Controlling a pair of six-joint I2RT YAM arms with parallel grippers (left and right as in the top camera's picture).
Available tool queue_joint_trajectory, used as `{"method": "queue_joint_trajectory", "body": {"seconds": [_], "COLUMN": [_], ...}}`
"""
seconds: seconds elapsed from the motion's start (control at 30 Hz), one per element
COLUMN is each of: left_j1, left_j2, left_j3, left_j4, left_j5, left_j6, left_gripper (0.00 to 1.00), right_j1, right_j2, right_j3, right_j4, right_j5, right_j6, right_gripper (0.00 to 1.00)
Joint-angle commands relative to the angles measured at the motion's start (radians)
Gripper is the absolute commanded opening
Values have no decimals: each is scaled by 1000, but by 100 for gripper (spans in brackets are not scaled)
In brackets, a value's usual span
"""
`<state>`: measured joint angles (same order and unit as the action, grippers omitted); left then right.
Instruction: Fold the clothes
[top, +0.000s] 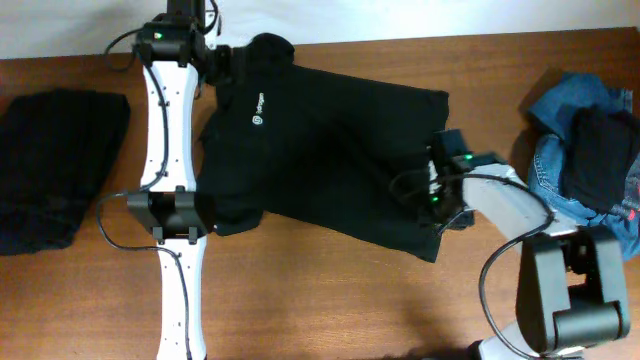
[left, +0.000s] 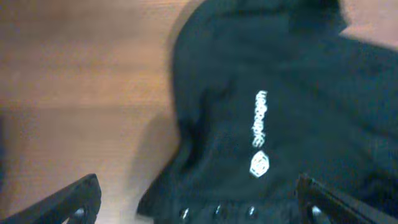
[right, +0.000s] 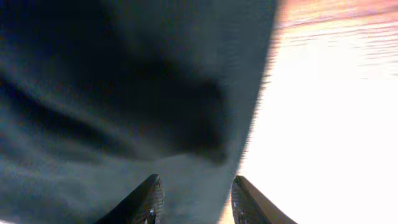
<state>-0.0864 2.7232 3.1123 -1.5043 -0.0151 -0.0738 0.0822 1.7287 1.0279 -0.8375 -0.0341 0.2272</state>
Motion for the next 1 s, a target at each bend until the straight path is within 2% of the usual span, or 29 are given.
{"method": "queue_joint_trajectory", "body": {"seconds": [0.0, 0.13, 0.37, 0.63, 0.77, 0.97], "left_j1": [7, 12, 32, 27, 27, 28], "left_j2": [-23, -48, -132, -312, -467, -745], "left_j3": [28, 27, 24, -68, -256, -735], "left_j4": [-79, -184, -184, -183, -184, -183], "left_j5": [-81, -88, -68, -27, -27, -37], "left_j6": [-57, -95, -101, -90, -82, -114], "left_gripper": [99, 99, 99, 99, 99, 99], "right_j1": [-19, -18, -18, -18, -18, -18], "right_j2": [-21, -21, -21, -21, -21, -21], "right_j3": [-11, -10, -10, -10, -10, -10], "right_j4": [8, 24, 50, 69, 70, 87], "right_j5": [-14, -14, -14, -14, -14, -14], "right_j6": [-59, -81, -100, -100, -100, -100], "right_gripper": [41, 51, 61, 64, 64, 65]}}
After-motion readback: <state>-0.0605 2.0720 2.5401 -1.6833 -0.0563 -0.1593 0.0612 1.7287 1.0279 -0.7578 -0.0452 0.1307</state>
